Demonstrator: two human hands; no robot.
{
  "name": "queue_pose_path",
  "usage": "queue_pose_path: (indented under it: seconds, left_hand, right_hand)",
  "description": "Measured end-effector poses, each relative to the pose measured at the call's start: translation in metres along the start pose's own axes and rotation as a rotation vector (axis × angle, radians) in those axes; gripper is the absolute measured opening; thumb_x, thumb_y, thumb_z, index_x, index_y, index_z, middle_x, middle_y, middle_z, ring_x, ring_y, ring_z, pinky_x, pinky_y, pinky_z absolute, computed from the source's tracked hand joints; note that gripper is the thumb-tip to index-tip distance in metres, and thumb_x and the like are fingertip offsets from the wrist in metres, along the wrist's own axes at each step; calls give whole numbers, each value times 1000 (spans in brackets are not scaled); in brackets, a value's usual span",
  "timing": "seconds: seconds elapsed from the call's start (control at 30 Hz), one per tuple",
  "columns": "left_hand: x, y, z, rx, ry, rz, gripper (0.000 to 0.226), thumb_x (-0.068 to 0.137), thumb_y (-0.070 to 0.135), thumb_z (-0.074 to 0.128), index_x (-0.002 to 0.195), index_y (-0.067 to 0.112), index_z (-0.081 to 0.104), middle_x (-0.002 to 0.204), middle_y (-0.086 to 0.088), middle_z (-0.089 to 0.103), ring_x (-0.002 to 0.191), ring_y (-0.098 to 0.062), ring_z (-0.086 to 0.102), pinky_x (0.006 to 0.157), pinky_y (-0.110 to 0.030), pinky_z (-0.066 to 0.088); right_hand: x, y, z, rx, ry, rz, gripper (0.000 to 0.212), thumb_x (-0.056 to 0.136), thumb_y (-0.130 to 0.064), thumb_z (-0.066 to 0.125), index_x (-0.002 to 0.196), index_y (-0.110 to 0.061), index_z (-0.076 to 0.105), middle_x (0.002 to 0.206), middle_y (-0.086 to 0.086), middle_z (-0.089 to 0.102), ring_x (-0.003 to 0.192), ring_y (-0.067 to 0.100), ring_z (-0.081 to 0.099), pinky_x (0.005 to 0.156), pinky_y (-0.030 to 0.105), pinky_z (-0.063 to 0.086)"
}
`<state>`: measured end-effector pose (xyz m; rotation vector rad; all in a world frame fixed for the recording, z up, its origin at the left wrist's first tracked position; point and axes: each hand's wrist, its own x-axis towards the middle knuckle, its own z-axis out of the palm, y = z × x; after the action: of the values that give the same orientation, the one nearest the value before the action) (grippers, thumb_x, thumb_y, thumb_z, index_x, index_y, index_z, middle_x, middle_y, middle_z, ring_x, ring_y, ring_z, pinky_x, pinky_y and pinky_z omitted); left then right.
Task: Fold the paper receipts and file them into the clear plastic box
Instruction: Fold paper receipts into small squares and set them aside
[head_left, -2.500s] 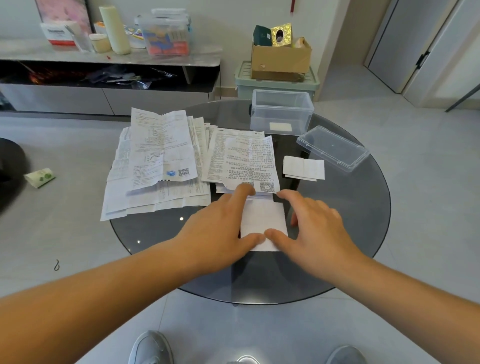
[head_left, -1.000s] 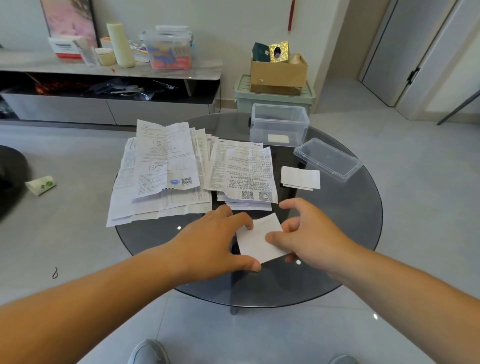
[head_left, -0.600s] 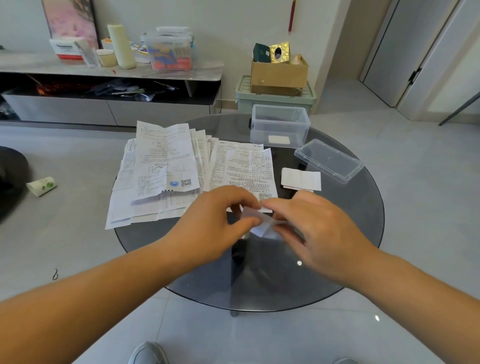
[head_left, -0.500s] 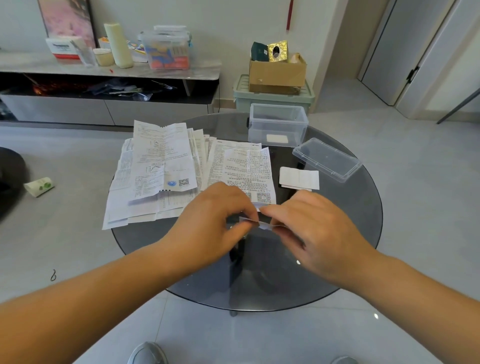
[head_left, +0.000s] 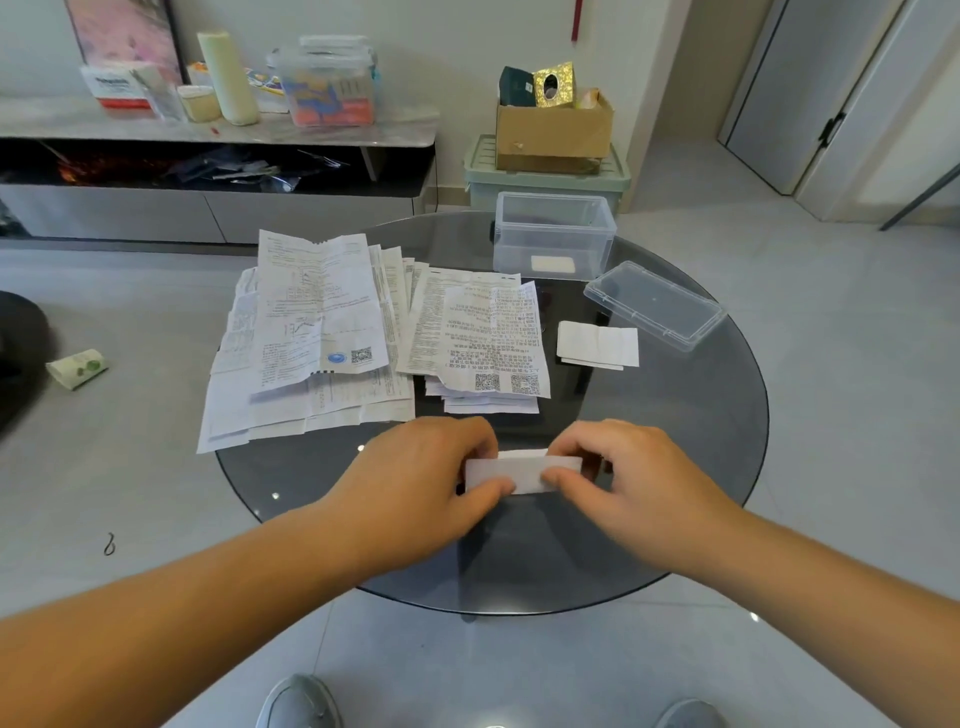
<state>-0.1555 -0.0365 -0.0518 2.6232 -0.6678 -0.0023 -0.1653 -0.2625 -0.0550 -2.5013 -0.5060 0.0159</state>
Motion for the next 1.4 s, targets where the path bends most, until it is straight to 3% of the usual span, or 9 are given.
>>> queue_pose_path:
  seconds: [0.13,0.23,0.33,0.4,0.5,0.97,1.1,1.3,1.4]
  left_hand:
    - [9,2,5,39,-37,-101,29,85,64,61,94,38,51,86,17,55,77,-2,52,63,-21,42]
    - [13,4,7,9,-52,-160,34,82,65,64,95,36,51,90,14,57,81,-5,53,63,-23,41]
    - [17,6,10,30,-55,-212,44,78,72,63,97,35,49,100,12,52,94,-11,50,78,-28,45]
    - [20,4,10,92,-70,-269,55,72,81,59,100,35,47,107,9,43,102,-14,40,88,-32,36]
    - [23,3,5,133,-123,-340,65,65,88,53,104,37,45,112,6,38,105,-17,34,89,-34,27]
    - [23,-3,-8,62,-219,-409,42,75,69,69,98,40,48,114,6,41,111,-20,36,96,-39,28]
    - [21,-8,-11,16,-219,-391,37,75,65,71,94,42,49,109,10,42,108,-17,38,94,-36,27]
    - [19,-11,-17,-32,-247,-378,35,75,59,76,99,43,55,110,13,43,111,-17,43,103,-41,33]
    - [19,-12,-20,-53,-268,-368,35,76,57,76,100,42,56,108,16,44,111,-17,47,105,-44,38]
  right_hand:
    - [10,2,4,15,36,114,14,86,-46,71,92,-42,59,81,-16,57,86,5,53,74,24,37]
    - [15,1,6,-32,38,159,26,83,-53,72,101,-38,61,77,-13,59,86,4,49,85,31,35]
    - [16,-1,7,-88,31,187,37,81,-61,69,108,-39,58,87,-16,57,94,7,47,93,35,33]
    - [16,-3,7,-124,16,203,38,81,-64,66,110,-41,54,95,-18,53,100,10,44,92,35,31]
    - [16,-7,8,-179,9,238,43,80,-68,62,114,-43,51,102,-14,47,105,13,40,87,34,28]
    - [18,2,-11,-135,-91,406,43,77,-59,74,111,-46,51,107,-12,47,112,18,43,88,35,26]
    - [19,5,-16,-104,-124,404,41,78,-55,77,109,-47,52,106,-14,49,110,17,44,89,36,29]
    - [19,8,-20,-84,-155,378,35,79,-50,78,106,-49,55,103,-18,48,110,17,46,90,36,30]
    - [18,11,-20,-42,-173,361,30,80,-50,77,102,-49,57,103,-16,52,108,16,50,95,38,39]
